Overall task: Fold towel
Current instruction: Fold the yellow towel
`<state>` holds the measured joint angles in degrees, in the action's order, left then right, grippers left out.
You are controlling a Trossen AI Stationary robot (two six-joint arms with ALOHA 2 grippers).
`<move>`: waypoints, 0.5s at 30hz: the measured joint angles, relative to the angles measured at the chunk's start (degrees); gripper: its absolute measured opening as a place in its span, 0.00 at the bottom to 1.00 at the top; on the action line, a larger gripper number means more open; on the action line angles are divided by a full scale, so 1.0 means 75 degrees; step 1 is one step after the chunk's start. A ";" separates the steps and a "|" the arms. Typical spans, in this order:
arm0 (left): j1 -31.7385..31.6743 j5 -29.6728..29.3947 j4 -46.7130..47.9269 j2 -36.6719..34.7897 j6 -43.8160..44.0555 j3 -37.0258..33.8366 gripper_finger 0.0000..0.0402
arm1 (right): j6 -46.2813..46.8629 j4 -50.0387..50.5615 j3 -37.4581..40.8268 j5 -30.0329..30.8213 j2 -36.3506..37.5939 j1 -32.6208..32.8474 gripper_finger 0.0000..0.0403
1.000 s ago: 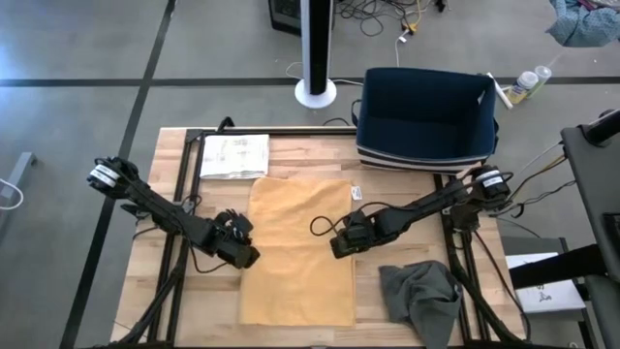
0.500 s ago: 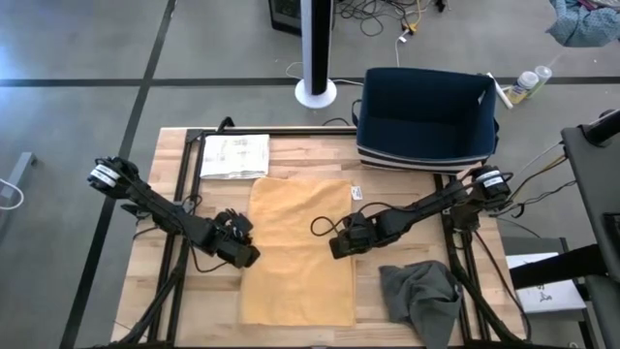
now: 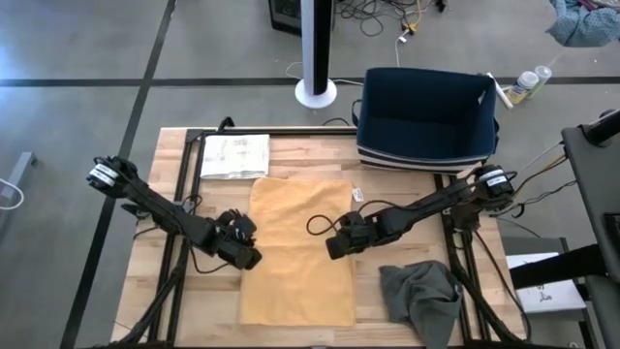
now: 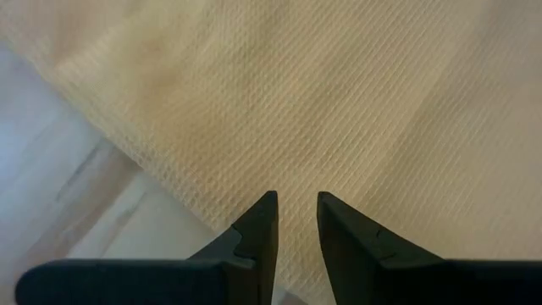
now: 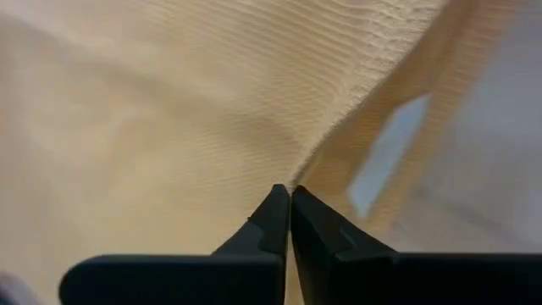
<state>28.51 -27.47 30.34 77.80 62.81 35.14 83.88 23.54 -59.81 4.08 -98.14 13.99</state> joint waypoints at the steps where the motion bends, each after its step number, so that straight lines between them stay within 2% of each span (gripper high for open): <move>1: 0.0000 -0.0060 0.0087 -0.0010 -0.0055 0.0070 0.19 | -0.0049 0.0007 -0.0077 0.0000 0.0001 -0.0001 0.01; 5: 0.0000 -0.0089 0.0330 -0.0040 -0.0111 0.0230 0.19 | -0.0138 0.0383 -0.0291 -0.0163 0.0018 0.0001 0.01; 10: 0.0032 -0.0082 0.0326 -0.0034 -0.0095 0.0167 0.19 | 0.0122 0.2802 -0.0496 -0.0189 0.0019 0.0037 0.01; 15: 0.0029 -0.0086 0.0283 -0.0032 -0.0085 0.0119 0.19 | 0.0129 0.2690 -0.0490 -0.0187 0.0019 0.0086 0.01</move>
<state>28.73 -28.12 32.47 77.56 62.17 36.03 84.86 43.71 -63.48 2.68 -98.00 14.63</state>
